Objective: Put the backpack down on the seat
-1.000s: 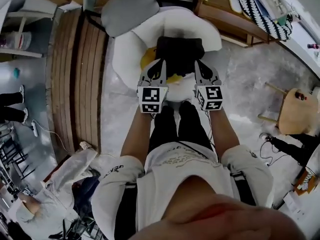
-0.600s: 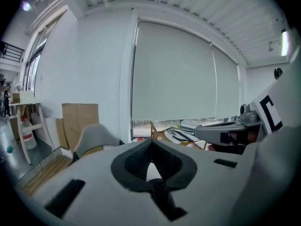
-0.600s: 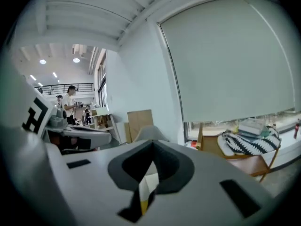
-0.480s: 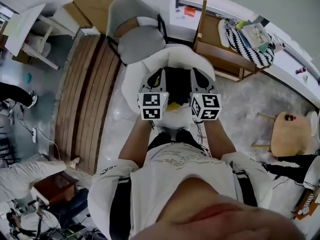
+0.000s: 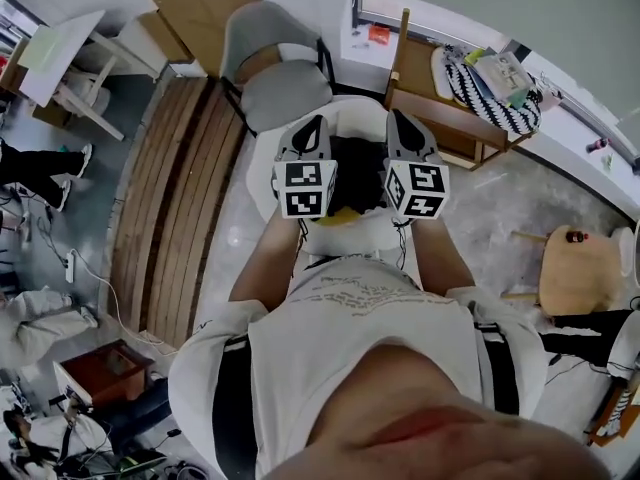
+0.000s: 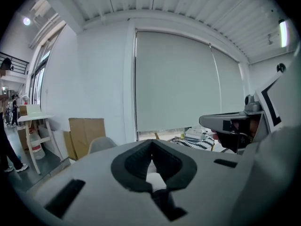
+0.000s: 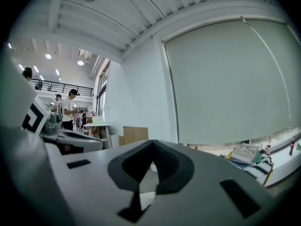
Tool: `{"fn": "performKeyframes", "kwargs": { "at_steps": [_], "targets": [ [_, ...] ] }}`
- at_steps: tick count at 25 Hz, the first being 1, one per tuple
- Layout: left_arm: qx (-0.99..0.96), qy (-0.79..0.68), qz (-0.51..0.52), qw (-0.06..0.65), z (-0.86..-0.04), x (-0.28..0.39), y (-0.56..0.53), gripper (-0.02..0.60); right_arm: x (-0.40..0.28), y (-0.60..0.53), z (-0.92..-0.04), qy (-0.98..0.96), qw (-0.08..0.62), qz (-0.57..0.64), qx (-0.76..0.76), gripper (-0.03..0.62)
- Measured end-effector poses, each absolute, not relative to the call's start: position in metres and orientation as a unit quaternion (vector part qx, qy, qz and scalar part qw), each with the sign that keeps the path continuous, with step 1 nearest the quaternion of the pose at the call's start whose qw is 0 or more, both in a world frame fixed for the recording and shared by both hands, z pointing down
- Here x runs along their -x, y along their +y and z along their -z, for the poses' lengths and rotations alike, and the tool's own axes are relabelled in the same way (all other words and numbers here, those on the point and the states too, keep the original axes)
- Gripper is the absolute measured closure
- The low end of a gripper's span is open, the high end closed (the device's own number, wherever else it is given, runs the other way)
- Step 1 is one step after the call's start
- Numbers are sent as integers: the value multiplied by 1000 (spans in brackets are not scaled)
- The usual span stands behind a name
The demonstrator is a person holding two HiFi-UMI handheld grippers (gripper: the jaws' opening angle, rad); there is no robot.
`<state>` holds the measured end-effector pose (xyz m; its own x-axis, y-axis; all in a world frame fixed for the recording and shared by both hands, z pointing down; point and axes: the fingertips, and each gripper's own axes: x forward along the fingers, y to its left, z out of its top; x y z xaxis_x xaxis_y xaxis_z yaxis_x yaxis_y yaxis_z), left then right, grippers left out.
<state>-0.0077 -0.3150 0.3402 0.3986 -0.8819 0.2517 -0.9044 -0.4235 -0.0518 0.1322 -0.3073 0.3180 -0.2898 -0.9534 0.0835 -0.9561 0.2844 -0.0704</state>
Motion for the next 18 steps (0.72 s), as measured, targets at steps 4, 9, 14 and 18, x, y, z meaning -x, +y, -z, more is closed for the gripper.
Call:
{"fn": "performKeyframes", "kwargs": {
  "at_steps": [4,9,14,18],
  "targets": [
    [-835,-539,-106,45,-327,10,-317,560,-127,-308,-310,-807,6,-45,-588,568],
    [-831,-547,-98,35,-313,16,-321,560,-124,-311,-308,-810,9,-41,-585,568],
    [-830,-548,-93,36,-311,20,-321,560,-118,-311,-307,-816,8,-40,-577,568],
    [-830,-550,-87,33,-310,21,-317,560,-115,-309,-307,-820,6,-44,-571,568]
  ]
}}
